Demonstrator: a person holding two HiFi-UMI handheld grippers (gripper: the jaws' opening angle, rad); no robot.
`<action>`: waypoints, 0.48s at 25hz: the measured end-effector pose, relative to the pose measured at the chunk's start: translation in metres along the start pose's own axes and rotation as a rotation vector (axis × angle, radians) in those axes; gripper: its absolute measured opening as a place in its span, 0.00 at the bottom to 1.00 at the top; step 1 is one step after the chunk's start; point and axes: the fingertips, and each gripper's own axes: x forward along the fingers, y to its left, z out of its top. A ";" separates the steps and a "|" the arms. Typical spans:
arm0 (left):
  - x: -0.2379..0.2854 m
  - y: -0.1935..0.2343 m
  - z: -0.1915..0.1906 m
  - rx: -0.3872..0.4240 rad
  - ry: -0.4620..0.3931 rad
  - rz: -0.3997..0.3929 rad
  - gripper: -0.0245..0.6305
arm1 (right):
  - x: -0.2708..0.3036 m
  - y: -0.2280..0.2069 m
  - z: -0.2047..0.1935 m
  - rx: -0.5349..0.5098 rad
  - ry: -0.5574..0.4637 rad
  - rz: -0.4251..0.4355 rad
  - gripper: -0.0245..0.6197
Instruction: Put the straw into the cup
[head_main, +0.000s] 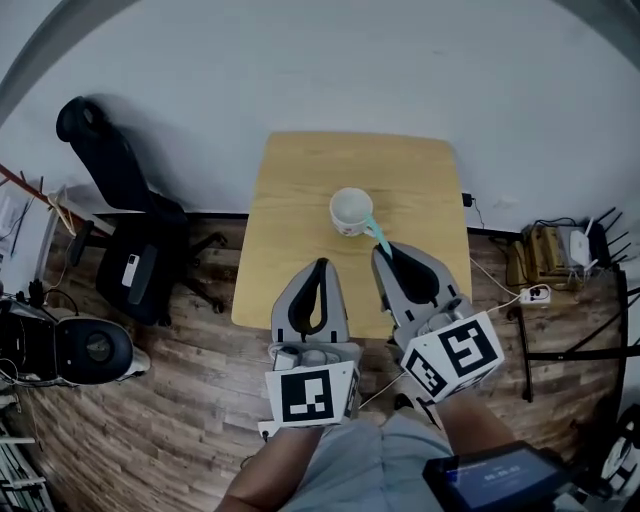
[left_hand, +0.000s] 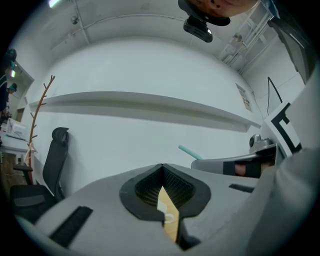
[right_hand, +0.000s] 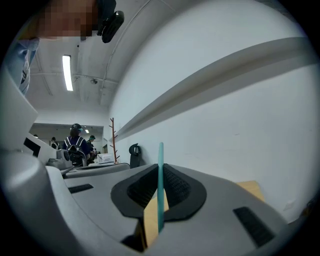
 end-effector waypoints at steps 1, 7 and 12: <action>0.004 0.004 0.004 -0.001 -0.012 -0.010 0.04 | 0.006 -0.001 0.004 -0.007 -0.008 -0.013 0.07; 0.019 0.027 0.033 -0.002 -0.074 -0.041 0.04 | 0.028 0.005 0.037 -0.068 -0.061 -0.050 0.07; 0.028 0.033 0.049 0.025 -0.101 -0.059 0.04 | 0.034 0.006 0.060 -0.097 -0.101 -0.063 0.07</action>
